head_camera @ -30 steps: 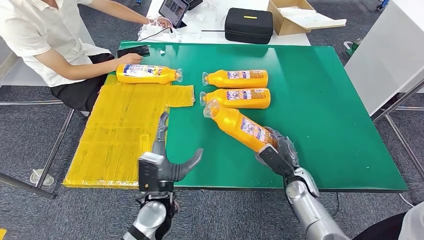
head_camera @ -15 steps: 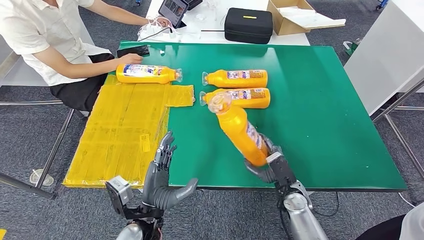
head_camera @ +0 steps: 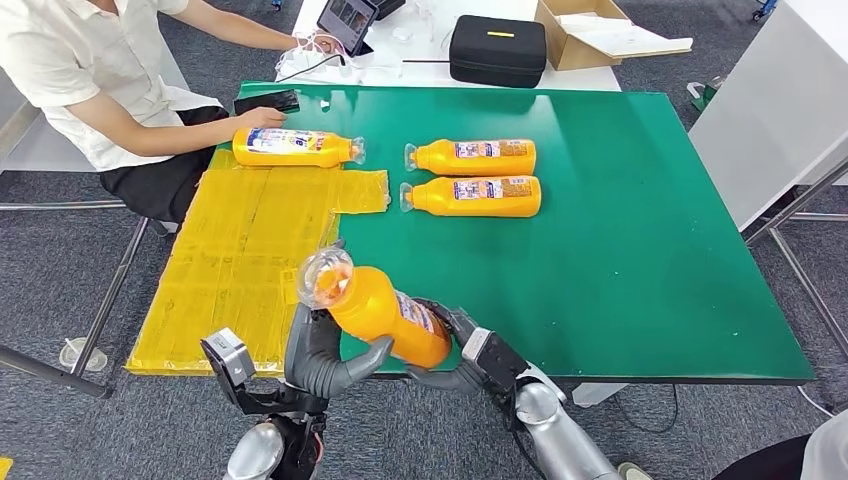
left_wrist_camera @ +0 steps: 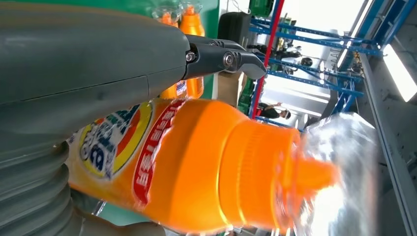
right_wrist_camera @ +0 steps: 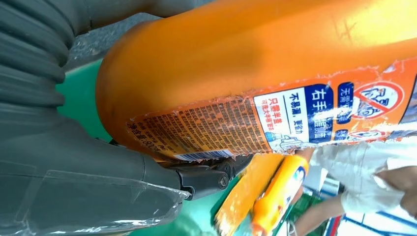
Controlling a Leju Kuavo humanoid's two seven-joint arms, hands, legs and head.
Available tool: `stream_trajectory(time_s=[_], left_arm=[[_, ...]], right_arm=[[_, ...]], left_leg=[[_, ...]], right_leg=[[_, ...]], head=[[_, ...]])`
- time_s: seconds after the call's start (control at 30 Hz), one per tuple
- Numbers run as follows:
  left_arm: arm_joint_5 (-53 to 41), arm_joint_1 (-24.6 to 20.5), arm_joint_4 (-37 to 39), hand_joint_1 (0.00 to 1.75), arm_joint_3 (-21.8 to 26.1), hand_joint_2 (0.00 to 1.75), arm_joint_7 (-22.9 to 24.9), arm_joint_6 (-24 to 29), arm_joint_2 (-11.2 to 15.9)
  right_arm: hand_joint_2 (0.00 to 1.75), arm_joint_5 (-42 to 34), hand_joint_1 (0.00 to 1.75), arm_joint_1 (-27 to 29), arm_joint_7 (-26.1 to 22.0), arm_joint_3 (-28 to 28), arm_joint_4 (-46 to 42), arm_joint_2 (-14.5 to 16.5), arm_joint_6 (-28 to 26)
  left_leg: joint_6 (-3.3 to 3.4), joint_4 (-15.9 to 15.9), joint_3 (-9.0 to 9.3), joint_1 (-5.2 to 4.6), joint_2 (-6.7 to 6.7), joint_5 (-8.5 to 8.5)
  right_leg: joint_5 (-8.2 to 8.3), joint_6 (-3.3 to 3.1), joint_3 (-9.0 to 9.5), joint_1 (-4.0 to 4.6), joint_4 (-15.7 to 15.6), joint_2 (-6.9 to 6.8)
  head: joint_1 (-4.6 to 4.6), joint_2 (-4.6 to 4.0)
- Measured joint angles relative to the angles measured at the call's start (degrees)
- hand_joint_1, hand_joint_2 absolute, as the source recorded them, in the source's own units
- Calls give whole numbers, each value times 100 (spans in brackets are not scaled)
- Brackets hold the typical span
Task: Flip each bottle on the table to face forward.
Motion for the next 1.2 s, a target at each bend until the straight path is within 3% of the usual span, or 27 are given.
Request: stream_trajectory(time_s=[0.47,0.5,0.6,0.63,0.67,1.1,1.2], left_arm=[[687,-443,561,0,87,175,-17,302,-245],[710,-471,585,9,76,175,-22,320,-252],[691,-520,621,135,52,175,-26,343,-261],[656,-527,627,169,49,175,-28,342,-263],[594,-531,631,175,46,175,-30,333,-264],[-110,-627,958,175,-69,175,-49,121,-204],[-327,-688,1105,175,-154,175,-59,196,-168]], right_arm=[[175,-134,175,-118,-78,292,-13,0,-8],[175,-157,175,-132,-85,307,-4,0,-7],[175,-191,175,-173,-87,338,26,0,-7],[175,-193,175,-187,-87,344,37,1,-8],[175,-195,175,-203,-87,350,52,0,-10],[175,-95,174,-259,-72,462,261,-56,-194],[175,-61,151,-228,-72,464,294,-78,-196]], left_leg=[[0,0,1,-1,0,2],[0,0,1,-1,0,2],[0,0,1,-1,1,1],[0,0,0,-1,1,1],[0,0,0,-1,0,1],[0,0,-1,-1,-1,0],[0,0,-3,-1,-2,0]], right_leg=[[2,0,1,1,0,0],[2,0,1,1,0,0],[2,0,0,1,0,1],[2,0,0,1,0,1],[1,0,0,1,0,1],[1,0,0,0,0,0],[1,0,0,0,0,0]], head=[[-2,0],[-2,0],[-2,0],[-2,0],[-2,0],[-1,0],[-1,0]])
